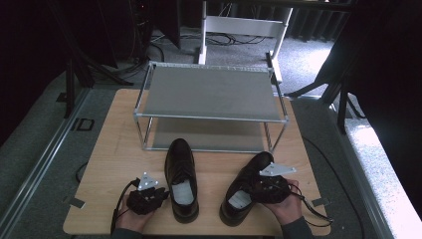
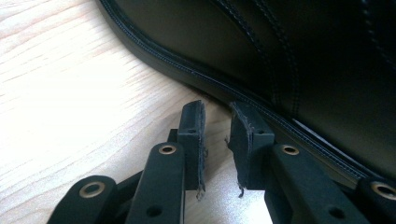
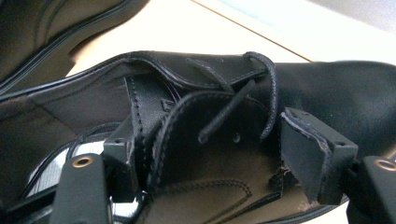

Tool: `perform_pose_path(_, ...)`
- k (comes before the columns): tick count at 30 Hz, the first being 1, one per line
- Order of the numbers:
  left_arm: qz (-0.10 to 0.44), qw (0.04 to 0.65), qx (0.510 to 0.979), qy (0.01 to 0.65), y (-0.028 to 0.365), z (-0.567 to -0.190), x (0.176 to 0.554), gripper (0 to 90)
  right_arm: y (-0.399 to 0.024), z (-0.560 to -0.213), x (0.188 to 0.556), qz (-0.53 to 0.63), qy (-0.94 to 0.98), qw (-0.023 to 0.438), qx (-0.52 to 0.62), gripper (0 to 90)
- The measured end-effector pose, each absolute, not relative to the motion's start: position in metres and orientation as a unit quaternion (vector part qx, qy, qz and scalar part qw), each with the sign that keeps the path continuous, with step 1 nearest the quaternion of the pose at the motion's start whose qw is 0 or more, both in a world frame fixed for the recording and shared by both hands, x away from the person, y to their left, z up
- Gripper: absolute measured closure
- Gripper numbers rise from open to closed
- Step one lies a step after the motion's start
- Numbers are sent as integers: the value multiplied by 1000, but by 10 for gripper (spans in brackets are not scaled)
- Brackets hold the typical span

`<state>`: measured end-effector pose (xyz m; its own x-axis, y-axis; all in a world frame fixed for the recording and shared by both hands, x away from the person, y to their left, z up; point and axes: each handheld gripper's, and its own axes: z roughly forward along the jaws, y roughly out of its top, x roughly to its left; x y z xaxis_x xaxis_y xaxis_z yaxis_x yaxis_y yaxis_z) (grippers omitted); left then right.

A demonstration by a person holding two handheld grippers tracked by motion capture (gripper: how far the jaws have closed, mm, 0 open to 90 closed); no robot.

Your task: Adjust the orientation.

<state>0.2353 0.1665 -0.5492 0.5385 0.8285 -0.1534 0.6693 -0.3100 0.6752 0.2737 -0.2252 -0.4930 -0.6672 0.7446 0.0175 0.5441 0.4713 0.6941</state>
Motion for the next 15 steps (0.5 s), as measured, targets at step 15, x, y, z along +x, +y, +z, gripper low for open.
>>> perform_pose_path(15, 109, 355, 801, 470, 166, -551, 237, 738, -211, -488, 293, 339, 873, 144, 321, 255)
